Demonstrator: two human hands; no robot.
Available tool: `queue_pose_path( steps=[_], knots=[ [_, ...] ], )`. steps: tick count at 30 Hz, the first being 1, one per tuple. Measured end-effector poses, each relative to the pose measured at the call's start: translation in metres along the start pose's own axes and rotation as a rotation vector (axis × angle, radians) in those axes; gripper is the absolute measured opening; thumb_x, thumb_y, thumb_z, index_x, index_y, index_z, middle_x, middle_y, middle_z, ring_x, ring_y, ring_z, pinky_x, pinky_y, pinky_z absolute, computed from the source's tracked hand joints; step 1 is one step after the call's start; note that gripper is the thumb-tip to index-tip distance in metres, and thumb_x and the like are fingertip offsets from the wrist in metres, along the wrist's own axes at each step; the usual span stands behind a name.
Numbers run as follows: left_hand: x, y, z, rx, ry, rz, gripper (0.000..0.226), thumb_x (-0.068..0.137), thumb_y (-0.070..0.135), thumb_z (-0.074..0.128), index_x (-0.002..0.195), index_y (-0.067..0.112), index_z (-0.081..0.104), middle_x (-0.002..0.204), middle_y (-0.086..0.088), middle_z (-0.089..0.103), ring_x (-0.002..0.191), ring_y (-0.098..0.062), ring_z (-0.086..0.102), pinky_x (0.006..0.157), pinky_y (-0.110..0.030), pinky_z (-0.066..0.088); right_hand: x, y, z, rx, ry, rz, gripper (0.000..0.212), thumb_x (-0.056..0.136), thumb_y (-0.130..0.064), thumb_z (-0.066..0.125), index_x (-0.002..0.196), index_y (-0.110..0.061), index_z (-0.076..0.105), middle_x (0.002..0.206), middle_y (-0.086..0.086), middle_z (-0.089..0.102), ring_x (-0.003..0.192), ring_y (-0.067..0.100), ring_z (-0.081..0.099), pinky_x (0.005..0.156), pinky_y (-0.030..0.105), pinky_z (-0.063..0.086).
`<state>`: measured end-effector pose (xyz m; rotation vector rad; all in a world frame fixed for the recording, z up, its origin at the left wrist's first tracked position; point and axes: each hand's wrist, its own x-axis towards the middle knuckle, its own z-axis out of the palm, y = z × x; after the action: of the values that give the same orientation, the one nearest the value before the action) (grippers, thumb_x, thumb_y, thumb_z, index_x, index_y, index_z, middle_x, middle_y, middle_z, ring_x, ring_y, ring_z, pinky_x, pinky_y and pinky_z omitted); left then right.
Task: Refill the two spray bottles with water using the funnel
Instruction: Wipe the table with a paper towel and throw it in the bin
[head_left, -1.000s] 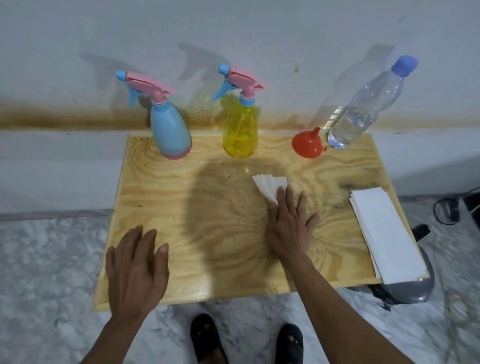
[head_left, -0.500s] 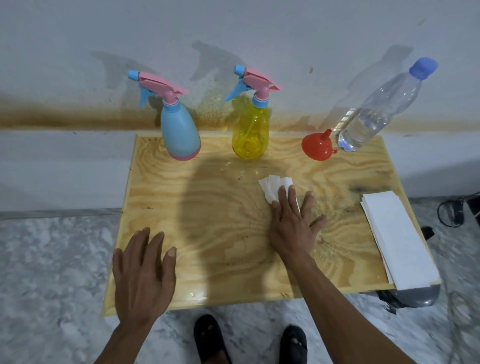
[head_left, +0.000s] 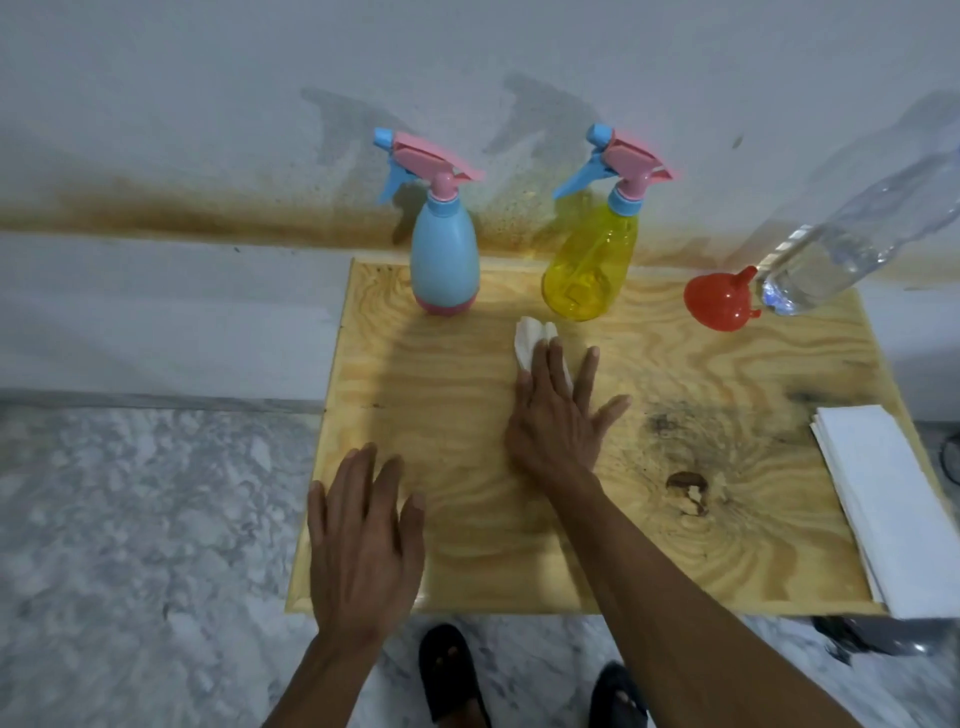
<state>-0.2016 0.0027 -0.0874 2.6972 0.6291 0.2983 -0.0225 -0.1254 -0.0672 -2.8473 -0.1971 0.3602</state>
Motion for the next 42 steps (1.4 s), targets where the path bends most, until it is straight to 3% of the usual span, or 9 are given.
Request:
queue_pose_path(
  steps=[8, 16, 20, 25, 36, 42],
  knots=[
    [-0.006, -0.022, -0.008, 0.066, -0.079, -0.049, 0.059, 0.102, 0.042, 0.029, 0.145, 0.004, 0.044, 0.157, -0.013, 0.037, 0.150, -0.024, 0.023, 0.122, -0.053, 0.014, -0.015, -0.068, 0.026, 0.014, -0.056, -0.198, 0.054, 0.107, -0.040, 0.013, 0.159, -0.034, -0.002, 0.166, -0.020, -0.006, 0.150, 0.023, -0.030, 0.102, 0.069, -0.028],
    [-0.011, -0.026, -0.005, 0.163, -0.106, -0.019, 0.056, 0.098, 0.024, 0.029, 0.146, -0.002, 0.042, 0.155, -0.018, 0.038, 0.150, -0.025, 0.024, 0.120, -0.053, 0.018, -0.073, -0.080, 0.046, -0.097, -0.115, -0.464, 0.071, 0.091, -0.047, -0.005, 0.160, -0.030, 0.003, 0.167, -0.017, -0.004, 0.151, 0.023, -0.027, 0.103, 0.068, -0.029],
    [-0.012, -0.019, -0.007, 0.150, -0.103, -0.063, 0.056, 0.102, 0.028, 0.025, 0.148, -0.001, 0.038, 0.159, -0.016, 0.031, 0.152, -0.022, 0.018, 0.123, -0.051, 0.012, -0.085, -0.049, 0.040, -0.103, -0.086, -0.406, 0.057, 0.105, -0.042, 0.005, 0.160, -0.029, 0.010, 0.168, -0.016, 0.005, 0.153, 0.024, -0.021, 0.109, 0.067, -0.024],
    [-0.016, -0.008, -0.006, 0.106, -0.094, -0.109, 0.062, 0.102, 0.035, 0.016, 0.154, 0.004, 0.028, 0.164, -0.009, 0.019, 0.153, -0.016, 0.006, 0.125, -0.047, -0.001, -0.077, -0.002, 0.018, -0.138, -0.066, -0.298, 0.055, 0.107, -0.039, 0.010, 0.160, -0.028, 0.002, 0.168, -0.015, -0.003, 0.151, 0.022, -0.026, 0.104, 0.063, -0.029],
    [-0.025, 0.004, -0.004, 0.109, -0.129, -0.124, 0.073, 0.100, 0.048, 0.006, 0.155, 0.003, 0.022, 0.165, -0.010, 0.015, 0.154, -0.022, 0.007, 0.124, -0.051, 0.000, -0.074, 0.123, -0.031, -0.140, -0.061, -0.041, 0.057, 0.107, -0.036, 0.016, 0.160, -0.026, -0.004, 0.168, -0.012, -0.009, 0.153, 0.024, -0.022, 0.115, 0.072, -0.004],
    [-0.027, 0.005, -0.003, 0.104, -0.103, -0.116, 0.075, 0.101, 0.050, 0.008, 0.153, 0.001, 0.027, 0.164, -0.013, 0.020, 0.154, -0.027, 0.012, 0.123, -0.055, 0.005, -0.104, 0.171, -0.040, -0.110, -0.081, 0.030, 0.060, 0.107, -0.034, 0.021, 0.160, -0.026, -0.008, 0.167, -0.013, -0.012, 0.152, 0.024, -0.025, 0.112, 0.073, -0.007]
  ],
)
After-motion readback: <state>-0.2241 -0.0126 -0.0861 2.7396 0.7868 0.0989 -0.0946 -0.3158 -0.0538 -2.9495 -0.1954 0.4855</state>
